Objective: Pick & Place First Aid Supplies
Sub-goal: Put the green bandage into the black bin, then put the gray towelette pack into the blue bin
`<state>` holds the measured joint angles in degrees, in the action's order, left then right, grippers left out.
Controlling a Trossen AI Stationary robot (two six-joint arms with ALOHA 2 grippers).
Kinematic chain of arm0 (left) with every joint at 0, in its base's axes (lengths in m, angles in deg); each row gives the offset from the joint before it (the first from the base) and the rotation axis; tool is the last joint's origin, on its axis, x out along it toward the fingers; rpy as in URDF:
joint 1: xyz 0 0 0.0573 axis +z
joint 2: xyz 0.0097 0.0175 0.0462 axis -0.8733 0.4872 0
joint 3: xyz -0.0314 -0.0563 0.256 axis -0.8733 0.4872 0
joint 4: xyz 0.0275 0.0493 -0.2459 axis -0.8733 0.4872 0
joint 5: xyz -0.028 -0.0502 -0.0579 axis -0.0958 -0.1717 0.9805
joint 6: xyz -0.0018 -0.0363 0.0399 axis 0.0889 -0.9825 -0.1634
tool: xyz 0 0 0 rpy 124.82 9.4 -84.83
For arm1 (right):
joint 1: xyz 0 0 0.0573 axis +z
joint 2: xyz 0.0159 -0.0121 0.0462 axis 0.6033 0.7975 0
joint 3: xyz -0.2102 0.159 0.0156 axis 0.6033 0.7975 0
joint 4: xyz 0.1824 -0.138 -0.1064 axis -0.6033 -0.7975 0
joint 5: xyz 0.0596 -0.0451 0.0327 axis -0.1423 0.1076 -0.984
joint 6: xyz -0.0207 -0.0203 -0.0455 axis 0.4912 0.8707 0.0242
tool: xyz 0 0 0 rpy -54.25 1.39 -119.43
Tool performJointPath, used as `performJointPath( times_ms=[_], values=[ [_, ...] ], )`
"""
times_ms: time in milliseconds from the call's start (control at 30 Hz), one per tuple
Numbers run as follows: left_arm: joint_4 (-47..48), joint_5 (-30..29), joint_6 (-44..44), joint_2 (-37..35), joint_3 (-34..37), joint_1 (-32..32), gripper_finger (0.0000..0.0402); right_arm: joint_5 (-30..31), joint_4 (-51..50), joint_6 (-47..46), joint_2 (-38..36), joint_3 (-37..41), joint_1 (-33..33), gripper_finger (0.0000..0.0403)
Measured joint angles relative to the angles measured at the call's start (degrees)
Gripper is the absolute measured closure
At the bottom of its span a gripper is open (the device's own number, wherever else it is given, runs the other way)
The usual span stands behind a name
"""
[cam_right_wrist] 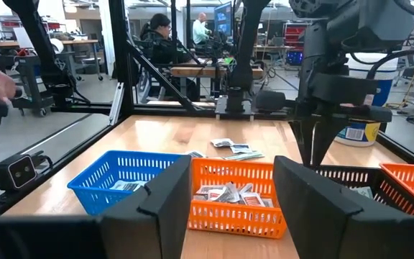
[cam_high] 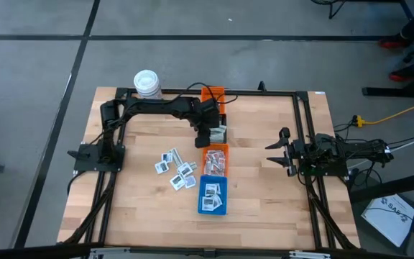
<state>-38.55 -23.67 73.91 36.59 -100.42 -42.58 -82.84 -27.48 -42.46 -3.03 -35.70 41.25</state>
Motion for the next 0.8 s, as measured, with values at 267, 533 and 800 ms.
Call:
performJointPath(
  times_ms=[267, 533, 800],
  values=[
    [0.00, -2.00, -0.69, 0.00, 0.00, 0.02, 0.0292, 0.00, 0.00, 0.00, -0.01, 0.00, 0.01, 0.0208],
    [0.66, -2.32, -3.40, -2.44, -0.02, -1.22, 0.0279, 0.00, -0.01, 0.00, -0.01, 0.00, 0.00, 0.0208],
    [4.22, -6.96, 1.51, -6.42, 0.00, -4.04, 0.0293, 0.00, 0.00, 0.00, -0.01, 0.00, 0.01, 0.0208]
  ],
)
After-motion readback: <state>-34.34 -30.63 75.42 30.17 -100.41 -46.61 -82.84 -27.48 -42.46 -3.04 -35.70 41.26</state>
